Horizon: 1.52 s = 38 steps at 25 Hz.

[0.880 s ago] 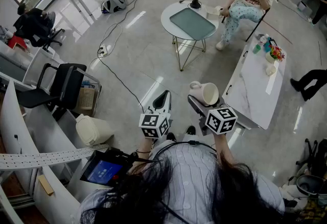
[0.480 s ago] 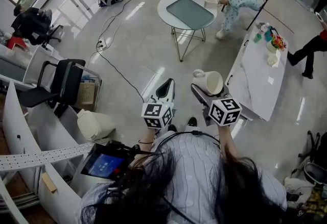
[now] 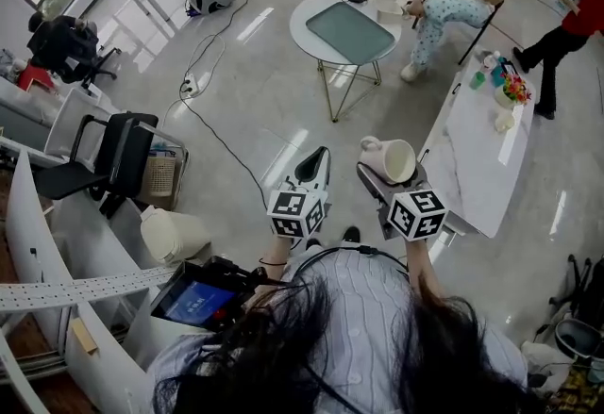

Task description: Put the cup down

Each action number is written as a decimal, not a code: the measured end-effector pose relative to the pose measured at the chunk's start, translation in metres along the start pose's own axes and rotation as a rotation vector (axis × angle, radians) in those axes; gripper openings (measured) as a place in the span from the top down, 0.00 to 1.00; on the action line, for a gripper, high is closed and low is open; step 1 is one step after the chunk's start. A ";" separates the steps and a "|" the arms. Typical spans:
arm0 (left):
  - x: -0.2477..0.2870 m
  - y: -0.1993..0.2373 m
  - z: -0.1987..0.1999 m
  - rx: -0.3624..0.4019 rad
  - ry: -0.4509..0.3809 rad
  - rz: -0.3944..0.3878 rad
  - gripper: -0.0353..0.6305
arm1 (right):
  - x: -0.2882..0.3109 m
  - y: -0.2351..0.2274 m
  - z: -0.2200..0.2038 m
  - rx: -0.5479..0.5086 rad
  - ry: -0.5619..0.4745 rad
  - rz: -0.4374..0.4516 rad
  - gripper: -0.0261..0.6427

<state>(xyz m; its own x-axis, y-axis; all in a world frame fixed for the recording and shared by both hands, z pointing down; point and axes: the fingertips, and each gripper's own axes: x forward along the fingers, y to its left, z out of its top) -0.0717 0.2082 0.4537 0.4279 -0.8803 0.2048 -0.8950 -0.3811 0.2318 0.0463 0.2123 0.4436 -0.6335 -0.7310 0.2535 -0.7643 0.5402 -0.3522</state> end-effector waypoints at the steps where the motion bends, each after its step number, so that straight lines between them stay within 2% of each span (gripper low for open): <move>1: 0.004 -0.002 0.001 -0.001 -0.003 0.002 0.92 | 0.000 -0.004 0.001 -0.001 0.000 0.001 0.32; 12: 0.030 -0.015 -0.007 -0.004 0.011 0.017 0.92 | 0.004 -0.035 0.009 -0.007 0.003 0.021 0.32; 20: 0.044 -0.007 -0.013 -0.010 0.049 0.029 0.92 | 0.017 -0.045 0.004 0.014 0.022 0.023 0.32; 27: 0.088 0.001 -0.008 -0.002 0.069 -0.012 0.92 | 0.039 -0.074 0.010 0.036 0.031 -0.013 0.32; 38: 0.180 0.063 0.034 0.012 0.074 -0.062 0.92 | 0.129 -0.114 0.054 0.049 0.022 -0.058 0.32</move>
<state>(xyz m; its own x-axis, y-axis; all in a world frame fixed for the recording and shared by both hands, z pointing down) -0.0552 0.0166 0.4729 0.4904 -0.8316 0.2607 -0.8677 -0.4383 0.2345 0.0577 0.0344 0.4681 -0.5909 -0.7513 0.2940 -0.7935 0.4754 -0.3799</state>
